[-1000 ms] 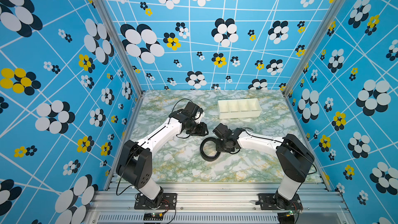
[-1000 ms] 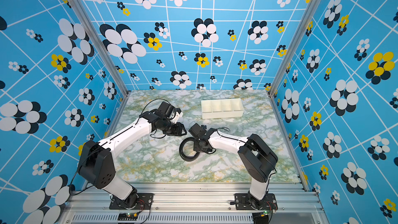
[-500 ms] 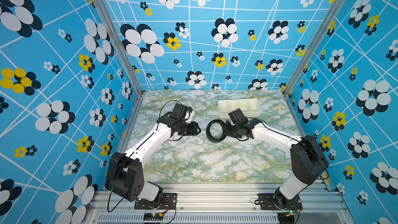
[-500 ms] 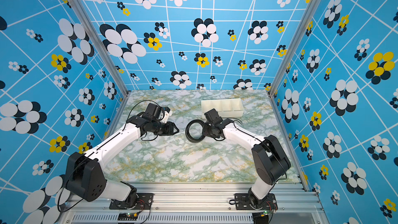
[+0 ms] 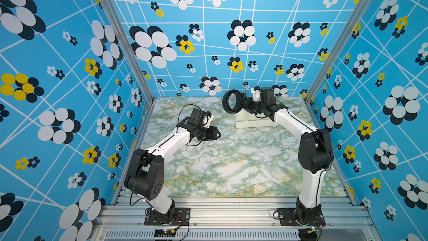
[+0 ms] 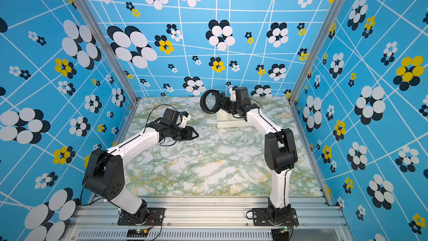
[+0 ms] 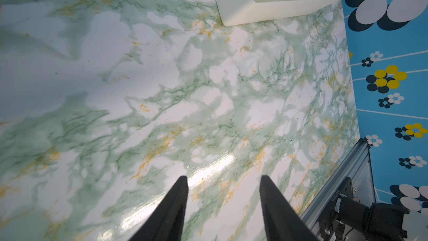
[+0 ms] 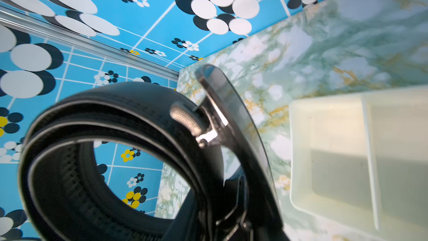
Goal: Place the belts into the storage roll
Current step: Place the belt in the container.
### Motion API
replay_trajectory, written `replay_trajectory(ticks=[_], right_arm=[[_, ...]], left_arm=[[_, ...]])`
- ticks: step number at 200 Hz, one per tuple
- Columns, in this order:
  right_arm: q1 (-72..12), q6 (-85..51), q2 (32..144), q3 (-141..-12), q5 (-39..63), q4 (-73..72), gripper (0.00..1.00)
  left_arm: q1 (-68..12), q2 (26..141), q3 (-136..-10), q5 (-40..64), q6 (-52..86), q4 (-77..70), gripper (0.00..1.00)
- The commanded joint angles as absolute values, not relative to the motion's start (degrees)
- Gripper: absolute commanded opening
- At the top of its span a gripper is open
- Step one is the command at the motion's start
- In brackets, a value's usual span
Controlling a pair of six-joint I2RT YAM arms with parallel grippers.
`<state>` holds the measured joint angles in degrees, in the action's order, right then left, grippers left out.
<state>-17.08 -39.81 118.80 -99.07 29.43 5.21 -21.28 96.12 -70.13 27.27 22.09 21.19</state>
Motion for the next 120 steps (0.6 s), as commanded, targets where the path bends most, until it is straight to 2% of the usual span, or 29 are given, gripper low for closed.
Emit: replay_trajectory(ticks=[1, 29, 85, 120], right_arm=[[-15.5, -39.81, 123.88, -104.5, 38.25, 2.32, 0.0], [-14.54, -37.0, 129.18, -108.47, 40.42, 4.81, 0.0], [-13.14, -31.61, 130.13, -107.55, 41.26, 8.62, 0.0], [-12.35, -29.82, 131.57, -108.3, 42.62, 11.11, 0.0]], left_arm=[[-19.91, 101.08, -77.71, 29.67, 23.83, 15.21, 0.54], [-18.19, 110.13, -87.62, 30.44, 26.5, 12.88, 0.54], [-17.4, 124.78, -103.18, 34.23, 29.54, 10.07, 0.55], [-17.48, 128.5, -106.48, 35.71, 30.21, 7.82, 0.56]])
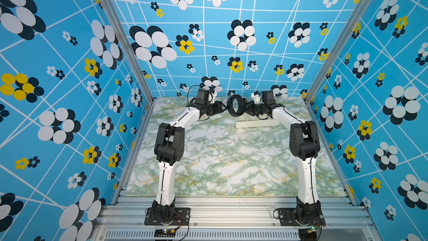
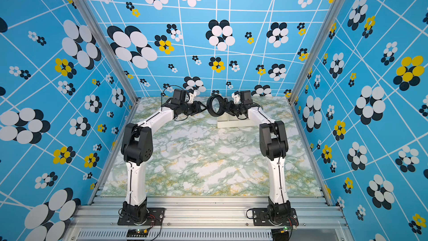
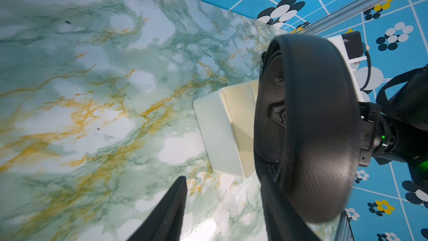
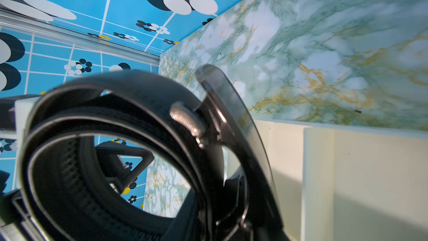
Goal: Place the belts into the storage roll
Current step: Place the belt in the container.
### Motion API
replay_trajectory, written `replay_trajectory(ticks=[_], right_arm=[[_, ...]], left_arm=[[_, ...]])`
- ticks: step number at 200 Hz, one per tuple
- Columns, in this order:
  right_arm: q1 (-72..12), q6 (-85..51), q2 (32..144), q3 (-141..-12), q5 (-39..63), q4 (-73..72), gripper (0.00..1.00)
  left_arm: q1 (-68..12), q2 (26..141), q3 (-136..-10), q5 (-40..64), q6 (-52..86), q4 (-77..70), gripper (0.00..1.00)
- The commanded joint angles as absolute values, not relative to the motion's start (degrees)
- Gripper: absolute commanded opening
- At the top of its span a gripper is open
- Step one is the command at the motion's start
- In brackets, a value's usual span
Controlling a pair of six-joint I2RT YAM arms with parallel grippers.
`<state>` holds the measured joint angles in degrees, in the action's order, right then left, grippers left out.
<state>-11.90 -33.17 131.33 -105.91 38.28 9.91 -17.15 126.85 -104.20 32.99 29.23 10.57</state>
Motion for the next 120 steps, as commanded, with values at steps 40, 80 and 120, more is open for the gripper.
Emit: replay_trajectory(ticks=[40, 80, 120], right_arm=[[-12.22, -27.2, 133.61, -110.68, 41.84, 15.75, 0.0], [-12.19, -24.01, 134.78, -114.25, 38.63, 23.21, 0.0], [-13.19, -20.12, 133.99, -116.02, 32.92, 30.75, 0.0]], left_arm=[[-18.02, 129.65, -107.53, 37.06, 30.67, 6.68, 0.56], [-19.26, 130.0, -109.35, 37.46, 29.95, 8.17, 0.56], [-21.79, 131.15, -113.85, 36.39, 26.35, 14.21, 0.56]])
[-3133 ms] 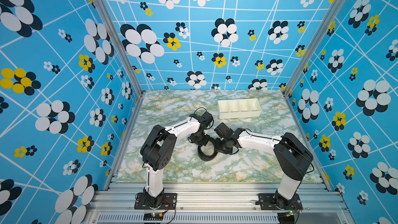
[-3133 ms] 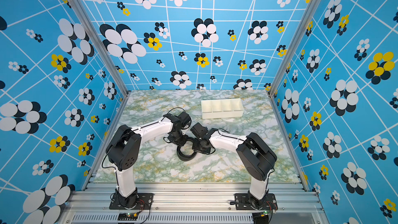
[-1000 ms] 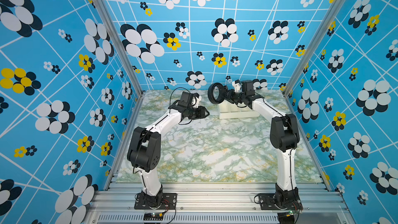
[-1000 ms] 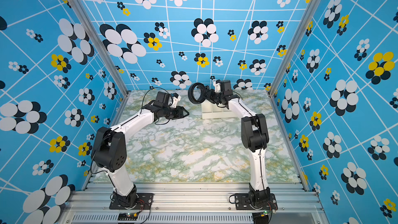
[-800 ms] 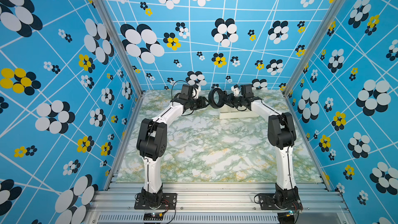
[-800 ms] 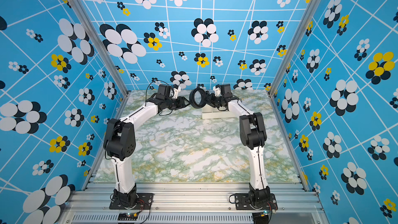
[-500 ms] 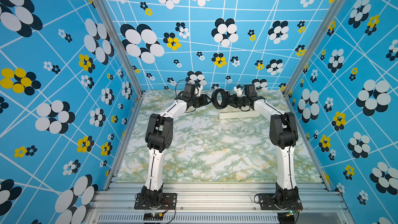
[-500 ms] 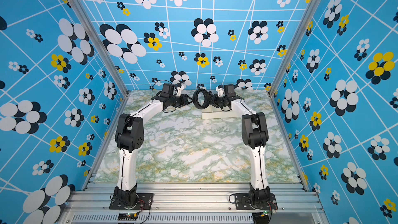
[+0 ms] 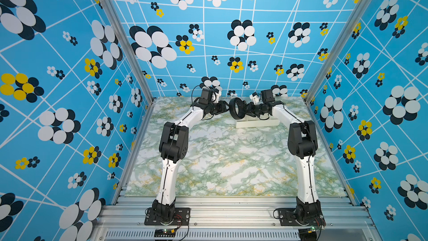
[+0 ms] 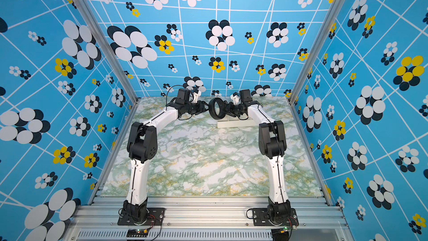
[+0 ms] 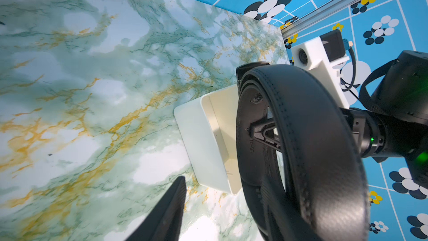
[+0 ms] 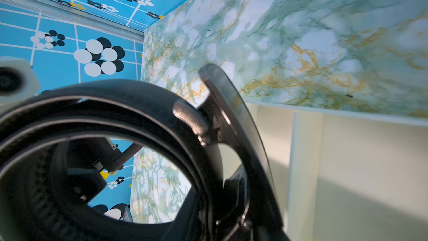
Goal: Place the belts into the storage roll
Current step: Place the belt in the container.
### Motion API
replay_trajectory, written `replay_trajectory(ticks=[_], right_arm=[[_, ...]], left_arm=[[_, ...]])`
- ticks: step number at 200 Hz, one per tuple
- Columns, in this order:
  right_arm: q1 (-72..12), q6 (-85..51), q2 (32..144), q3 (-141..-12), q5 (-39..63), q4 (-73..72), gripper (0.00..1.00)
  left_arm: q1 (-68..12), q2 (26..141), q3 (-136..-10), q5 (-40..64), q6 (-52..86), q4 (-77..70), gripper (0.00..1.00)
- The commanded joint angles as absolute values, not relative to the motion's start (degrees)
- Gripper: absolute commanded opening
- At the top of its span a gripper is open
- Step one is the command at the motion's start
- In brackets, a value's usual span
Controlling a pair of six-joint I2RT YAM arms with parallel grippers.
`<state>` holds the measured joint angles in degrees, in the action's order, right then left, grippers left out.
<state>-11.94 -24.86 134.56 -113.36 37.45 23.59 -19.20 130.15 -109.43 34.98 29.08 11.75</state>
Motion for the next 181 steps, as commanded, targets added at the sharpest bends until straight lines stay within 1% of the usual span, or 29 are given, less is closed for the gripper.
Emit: replay_trajectory(ticks=[1, 22, 64, 92, 181], right_arm=[[-13.27, -19.9, 134.01, -116.24, 32.72, 31.06, 0.0], [-14.72, -16.84, 134.88, -119.72, 29.13, 36.81, 0.0], [-16.13, -18.26, 136.93, -123.17, 27.9, 39.98, 0.0], [-17.82, -17.15, 140.05, -128.17, 25.25, 44.82, 0.0], [-19.75, -18.25, 143.04, -130.49, 23.56, 46.62, 0.0]], left_arm=[[-21.84, 131.19, -113.88, 36.39, 26.36, 14.23, 0.56], [-22.32, 131.66, -114.56, 36.79, 26.8, 14.3, 0.56], [-22.69, 132.49, -114.87, 37.14, 26.48, 15.78, 0.56], [-22.68, 133.0, -114.85, 37.91, 26.38, 16.11, 0.56], [-22.28, 134.45, -116.37, 38.7, 25.33, 17.92, 0.55]])
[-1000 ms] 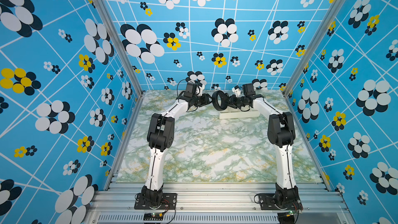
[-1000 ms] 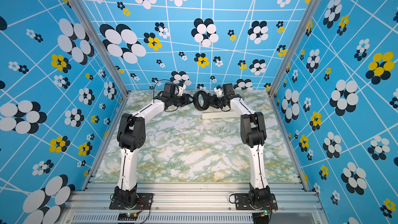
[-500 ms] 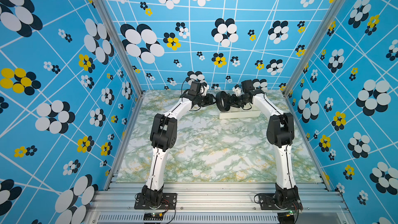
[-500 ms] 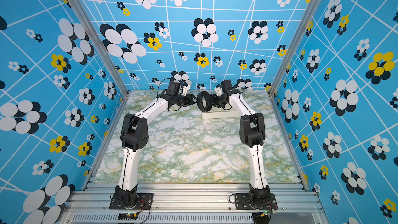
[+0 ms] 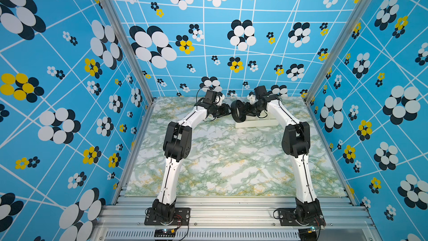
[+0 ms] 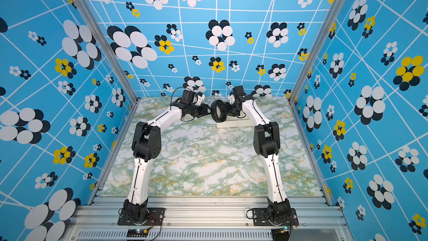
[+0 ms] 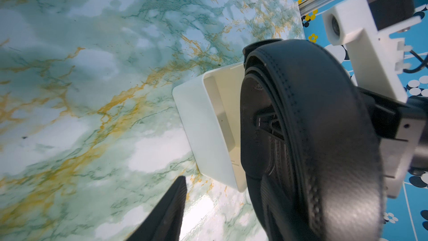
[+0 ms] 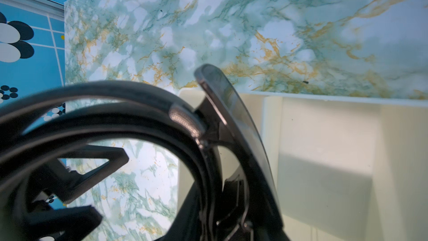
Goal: Place the belts into the storage roll
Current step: Place the belt in the container.
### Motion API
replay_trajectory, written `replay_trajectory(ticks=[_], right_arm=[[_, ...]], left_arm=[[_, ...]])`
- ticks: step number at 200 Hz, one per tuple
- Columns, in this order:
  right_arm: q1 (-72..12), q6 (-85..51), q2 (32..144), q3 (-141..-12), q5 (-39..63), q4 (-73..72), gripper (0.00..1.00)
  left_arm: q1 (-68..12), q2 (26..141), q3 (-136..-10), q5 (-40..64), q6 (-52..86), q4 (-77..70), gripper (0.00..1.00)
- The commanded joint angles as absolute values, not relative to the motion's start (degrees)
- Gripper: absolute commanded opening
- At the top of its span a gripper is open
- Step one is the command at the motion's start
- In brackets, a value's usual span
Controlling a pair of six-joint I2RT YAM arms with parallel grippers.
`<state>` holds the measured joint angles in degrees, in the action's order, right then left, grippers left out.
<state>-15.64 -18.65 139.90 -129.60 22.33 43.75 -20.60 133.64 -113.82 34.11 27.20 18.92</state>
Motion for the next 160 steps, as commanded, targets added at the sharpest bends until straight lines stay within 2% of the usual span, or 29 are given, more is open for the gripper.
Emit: replay_trajectory(ticks=[1, 26, 38, 66, 100, 121, 146, 160], right_arm=[[-19.76, -18.22, 143.06, -130.46, 23.47, 46.69, 0.0], [-20.6, -17.07, 143.43, -131.54, 20.21, 49.01, 0.0], [-21.06, -16.4, 143.39, -132.19, 19.08, 50.04, 0.08], [-21.62, -16.3, 143.35, -132.27, 17.46, 50.78, 0.09], [-22.52, -16.07, 143.79, -132.34, 16.19, 51.84, 0.27], [-22.68, -15.89, 143.7, -132.13, 15.2, 52.22, 0.31], [-23.0, -15.86, 143.27, -131.56, 14.43, 52.0, 0.41], [-23.18, -15.94, 142.63, -130.63, 13.97, 51.18, 0.52]], left_arm=[[-22.26, 134.46, -116.37, 38.73, 25.37, 17.88, 0.55], [-22.07, 134.56, -116.43, 38.79, 25.16, 18.25, 0.55], [-21.99, 134.49, -116.24, 38.77, 25.03, 18.54, 0.55], [-21.97, 134.47, -115.84, 38.93, 25.13, 18.39, 0.55], [-21.97, 134.49, -115.84, 39.15, 25.49, 18.06, 0.54], [-21.94, 134.54, -115.9, 39.19, 25.31, 18.24, 0.54], [-21.89, 134.57, -115.88, 39.25, 25.07, 18.45, 0.54], [-21.8, 134.64, -115.91, 39.22, 25.03, 18.62, 0.54]])
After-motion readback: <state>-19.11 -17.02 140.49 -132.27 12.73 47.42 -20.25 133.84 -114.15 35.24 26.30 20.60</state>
